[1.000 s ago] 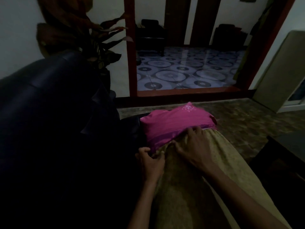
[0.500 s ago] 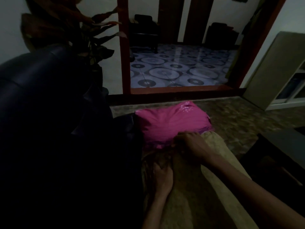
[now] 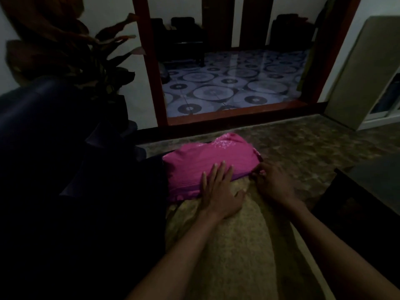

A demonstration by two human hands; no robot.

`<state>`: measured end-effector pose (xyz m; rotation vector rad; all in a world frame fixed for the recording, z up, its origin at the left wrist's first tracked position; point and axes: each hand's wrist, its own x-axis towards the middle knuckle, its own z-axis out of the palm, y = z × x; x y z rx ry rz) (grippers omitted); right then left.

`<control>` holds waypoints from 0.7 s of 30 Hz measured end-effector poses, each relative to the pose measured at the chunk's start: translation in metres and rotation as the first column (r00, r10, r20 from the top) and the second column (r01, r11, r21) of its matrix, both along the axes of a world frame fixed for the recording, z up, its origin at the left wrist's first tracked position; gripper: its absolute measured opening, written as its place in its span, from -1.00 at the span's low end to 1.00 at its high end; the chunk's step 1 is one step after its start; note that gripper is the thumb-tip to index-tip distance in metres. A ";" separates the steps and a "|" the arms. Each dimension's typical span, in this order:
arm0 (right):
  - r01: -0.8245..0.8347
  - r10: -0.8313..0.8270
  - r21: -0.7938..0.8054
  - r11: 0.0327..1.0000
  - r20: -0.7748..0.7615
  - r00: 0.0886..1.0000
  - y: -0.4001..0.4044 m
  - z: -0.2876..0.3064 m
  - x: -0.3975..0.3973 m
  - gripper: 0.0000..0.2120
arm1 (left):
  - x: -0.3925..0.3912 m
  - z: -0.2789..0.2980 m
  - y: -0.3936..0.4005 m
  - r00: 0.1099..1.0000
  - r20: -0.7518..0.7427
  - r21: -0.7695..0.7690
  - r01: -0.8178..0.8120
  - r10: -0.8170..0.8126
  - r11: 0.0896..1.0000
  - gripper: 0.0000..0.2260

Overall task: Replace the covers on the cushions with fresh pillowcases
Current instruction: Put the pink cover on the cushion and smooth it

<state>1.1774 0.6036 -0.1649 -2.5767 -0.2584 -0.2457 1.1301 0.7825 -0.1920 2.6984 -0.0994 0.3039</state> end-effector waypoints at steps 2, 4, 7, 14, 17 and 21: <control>-0.068 0.068 -0.016 0.998 0.033 0.997 -0.005 0.001 -0.006 -0.86 | -0.004 -0.010 0.000 0.998 0.051 -0.006 -0.031 0.031 1.000 -0.33; -0.159 0.160 -0.027 0.987 0.044 0.986 -0.009 -0.001 -0.018 -0.75 | -0.005 -0.014 0.001 0.992 0.122 -0.029 -0.037 0.040 0.999 -0.40; -0.180 0.179 -0.127 0.975 -0.021 0.984 -0.021 -0.011 -0.032 -0.77 | -0.008 -0.016 0.000 0.974 0.227 -0.095 0.000 0.022 0.996 -0.57; 0.126 0.080 0.616 0.778 -0.296 0.952 -0.032 -0.040 -0.022 -0.51 | -0.027 0.010 0.003 0.940 0.339 -0.222 0.125 -0.043 0.967 -0.76; 0.137 0.071 0.605 0.784 -0.308 0.949 -0.032 -0.078 -0.009 -0.38 | -0.035 0.030 0.005 0.976 0.208 -0.049 0.084 -0.072 0.995 -0.71; 0.233 0.100 0.659 0.715 -0.426 0.899 -0.032 -0.063 -0.014 -0.50 | -0.032 0.045 0.010 0.994 0.105 -0.069 -0.016 0.024 0.998 -0.72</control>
